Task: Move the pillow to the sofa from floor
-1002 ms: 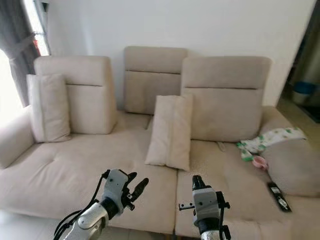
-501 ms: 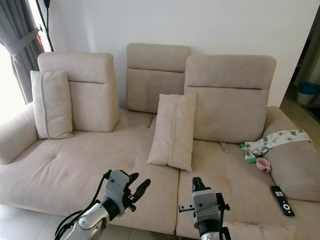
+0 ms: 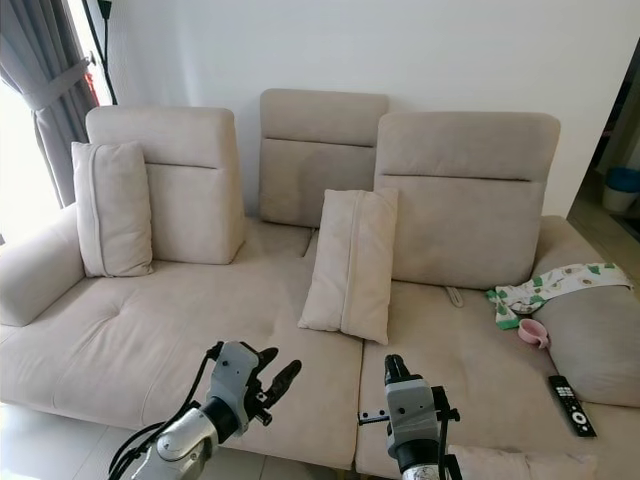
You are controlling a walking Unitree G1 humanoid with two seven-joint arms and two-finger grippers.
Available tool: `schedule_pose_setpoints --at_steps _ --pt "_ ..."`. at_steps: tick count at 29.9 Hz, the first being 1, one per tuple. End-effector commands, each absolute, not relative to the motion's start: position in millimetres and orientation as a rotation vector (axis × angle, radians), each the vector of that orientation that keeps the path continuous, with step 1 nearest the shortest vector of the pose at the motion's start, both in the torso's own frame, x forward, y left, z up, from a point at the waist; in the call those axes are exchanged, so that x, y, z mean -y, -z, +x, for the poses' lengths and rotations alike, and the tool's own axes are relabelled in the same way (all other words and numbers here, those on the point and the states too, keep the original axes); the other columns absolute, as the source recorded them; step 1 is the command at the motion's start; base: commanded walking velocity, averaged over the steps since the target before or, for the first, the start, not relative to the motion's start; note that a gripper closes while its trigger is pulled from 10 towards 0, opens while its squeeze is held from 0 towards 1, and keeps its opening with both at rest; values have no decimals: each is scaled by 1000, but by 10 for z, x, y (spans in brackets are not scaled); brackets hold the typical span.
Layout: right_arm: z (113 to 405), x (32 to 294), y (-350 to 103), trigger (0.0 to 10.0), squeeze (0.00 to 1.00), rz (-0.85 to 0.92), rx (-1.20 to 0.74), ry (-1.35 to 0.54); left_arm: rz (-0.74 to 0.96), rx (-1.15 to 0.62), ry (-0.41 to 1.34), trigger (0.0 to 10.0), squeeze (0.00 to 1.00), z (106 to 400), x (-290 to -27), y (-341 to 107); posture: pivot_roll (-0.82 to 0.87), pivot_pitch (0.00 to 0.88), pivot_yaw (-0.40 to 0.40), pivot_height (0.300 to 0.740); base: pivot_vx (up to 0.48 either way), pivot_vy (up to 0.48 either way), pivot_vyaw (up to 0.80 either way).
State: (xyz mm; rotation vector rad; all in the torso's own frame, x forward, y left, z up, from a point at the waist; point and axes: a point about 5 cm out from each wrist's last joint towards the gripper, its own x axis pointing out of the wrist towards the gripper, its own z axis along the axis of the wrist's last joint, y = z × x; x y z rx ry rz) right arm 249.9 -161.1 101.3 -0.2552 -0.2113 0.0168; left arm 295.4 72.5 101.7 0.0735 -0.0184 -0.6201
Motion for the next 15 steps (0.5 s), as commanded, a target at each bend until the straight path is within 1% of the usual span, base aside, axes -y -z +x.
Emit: schedule_pose_setpoints --at_steps 1,10,15 --pt "2478 1594 -980 10000 0 -241 198 -24 55 10 619 10000 0 2936 -748 -988 -121 0 38 740 0 0 0" --pt "2474 1589 -976 10000 0 -242 195 -21 75 8 627 10000 0 2934 -737 -981 -123 0 41 740 0 0 0" --pt "2473 1590 -975 10000 0 -242 194 -19 77 9 630 10000 0 2933 -732 -983 -126 0 43 740 0 -332 0"
